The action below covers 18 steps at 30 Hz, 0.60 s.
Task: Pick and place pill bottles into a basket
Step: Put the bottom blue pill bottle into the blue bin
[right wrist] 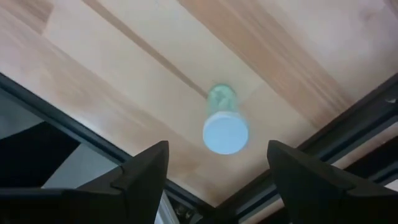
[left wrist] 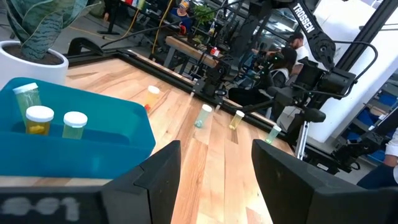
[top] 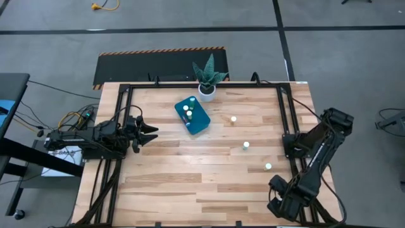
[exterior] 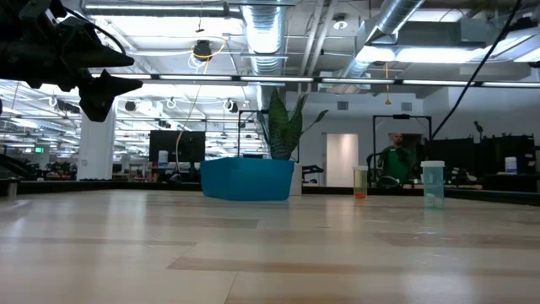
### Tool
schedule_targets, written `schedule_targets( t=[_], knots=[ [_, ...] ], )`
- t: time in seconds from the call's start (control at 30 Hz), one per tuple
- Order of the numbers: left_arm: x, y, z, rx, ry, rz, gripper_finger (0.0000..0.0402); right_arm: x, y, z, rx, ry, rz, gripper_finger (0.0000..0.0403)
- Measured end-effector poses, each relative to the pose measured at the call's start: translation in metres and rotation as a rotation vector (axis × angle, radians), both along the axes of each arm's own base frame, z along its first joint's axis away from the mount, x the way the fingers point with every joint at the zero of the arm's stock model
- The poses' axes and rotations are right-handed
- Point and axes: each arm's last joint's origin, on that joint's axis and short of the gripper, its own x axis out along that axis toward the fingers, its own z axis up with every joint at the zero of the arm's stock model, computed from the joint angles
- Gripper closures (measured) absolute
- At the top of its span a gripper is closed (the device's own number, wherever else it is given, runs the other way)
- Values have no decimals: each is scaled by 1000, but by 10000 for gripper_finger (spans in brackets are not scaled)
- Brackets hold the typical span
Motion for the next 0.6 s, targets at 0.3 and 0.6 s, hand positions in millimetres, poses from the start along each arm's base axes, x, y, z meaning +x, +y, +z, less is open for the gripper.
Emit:
schedule_targets(
  t=[0.3,0.6],
  knots=[
    [0,0,0,0,0,0,216,2,2,-8,-21,11,-1,139],
    [0,0,0,0,0,0,216,2,2,-8,-26,12,-9,176]
  ],
)
